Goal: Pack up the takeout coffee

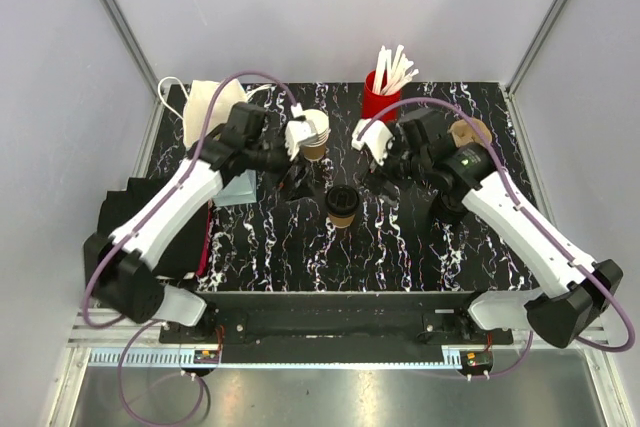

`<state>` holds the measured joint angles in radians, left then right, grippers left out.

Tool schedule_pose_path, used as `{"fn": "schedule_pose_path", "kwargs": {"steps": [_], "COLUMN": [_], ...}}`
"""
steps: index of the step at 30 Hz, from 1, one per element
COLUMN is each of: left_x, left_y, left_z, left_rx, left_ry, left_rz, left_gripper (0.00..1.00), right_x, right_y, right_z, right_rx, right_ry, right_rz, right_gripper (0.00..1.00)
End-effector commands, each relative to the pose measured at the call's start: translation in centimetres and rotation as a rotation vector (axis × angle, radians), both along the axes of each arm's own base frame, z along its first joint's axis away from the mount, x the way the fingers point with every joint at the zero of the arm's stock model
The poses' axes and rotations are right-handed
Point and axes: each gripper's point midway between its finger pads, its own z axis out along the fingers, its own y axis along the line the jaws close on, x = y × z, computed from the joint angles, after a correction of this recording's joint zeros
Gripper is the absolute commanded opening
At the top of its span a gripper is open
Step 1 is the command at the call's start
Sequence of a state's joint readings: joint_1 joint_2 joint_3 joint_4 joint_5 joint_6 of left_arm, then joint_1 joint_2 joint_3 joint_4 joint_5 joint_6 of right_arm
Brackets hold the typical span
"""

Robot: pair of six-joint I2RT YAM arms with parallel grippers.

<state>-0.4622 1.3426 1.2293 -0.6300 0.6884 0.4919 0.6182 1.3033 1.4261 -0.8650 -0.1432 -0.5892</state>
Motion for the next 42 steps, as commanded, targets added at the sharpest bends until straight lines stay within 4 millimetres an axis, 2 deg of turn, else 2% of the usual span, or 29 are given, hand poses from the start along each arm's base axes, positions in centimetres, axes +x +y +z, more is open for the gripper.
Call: {"fn": "schedule_pose_path", "kwargs": {"steps": [1, 2, 4, 5, 6, 7, 9, 13, 24, 31, 42], "left_x": [1.9, 2.1, 2.9, 3.2, 3.7, 3.8, 4.1, 4.4, 4.4, 4.2, 3.8], "left_y": [-2.5, -3.2, -3.7, -4.2, -4.5, -4.9, -5.2, -5.7, -6.4, -6.5, -6.5], "left_z": [1.1, 0.1, -0.2, -1.1, -1.1, -2.2, -2.8, -4.7, -7.5, -9.6, -11.3], "left_rx": [-0.061, -0.06, -0.07, -0.069, -0.078, -0.075, -0.083, -0.081, -0.075, -0.056, -0.045], "left_ry": [0.212, 0.275, 0.309, 0.366, 0.377, 0.433, 0.472, 0.545, 0.635, 0.694, 0.745], "left_rz": [0.059, 0.039, 0.05, 0.07, 0.076, 0.08, 0.091, 0.125, 0.131, 0.131, 0.124], "left_gripper": [0.99, 0.99, 0.99, 0.99, 0.99, 0.99, 0.99, 0.99, 0.99, 0.99, 0.99], "right_x": [0.9, 1.1, 1.4, 1.7, 1.8, 1.9, 2.5, 2.5, 1.5, 0.9, -0.2], "right_y": [-0.2, -0.8, -1.3, -2.0, -2.3, -2.6, -3.3, -4.1, -3.5, -3.2, -2.3], "right_z": [-1.7, -1.6, -2.3, -2.1, -2.1, -2.0, -1.6, -2.3, -4.5, -4.5, -5.7], "right_rx": [0.069, 0.081, 0.103, 0.12, 0.148, 0.172, 0.234, 0.289, 0.32, 0.332, 0.363], "right_ry": [0.009, 0.005, 0.015, 0.004, 0.011, 0.001, 0.0, 0.026, 0.133, 0.159, 0.253], "right_rz": [-0.059, -0.083, -0.113, -0.139, -0.16, -0.173, -0.213, -0.247, -0.252, -0.242, -0.22], "right_gripper": [1.0, 1.0, 1.0, 1.0, 1.0, 1.0, 1.0, 1.0, 1.0, 0.98, 0.95]}}
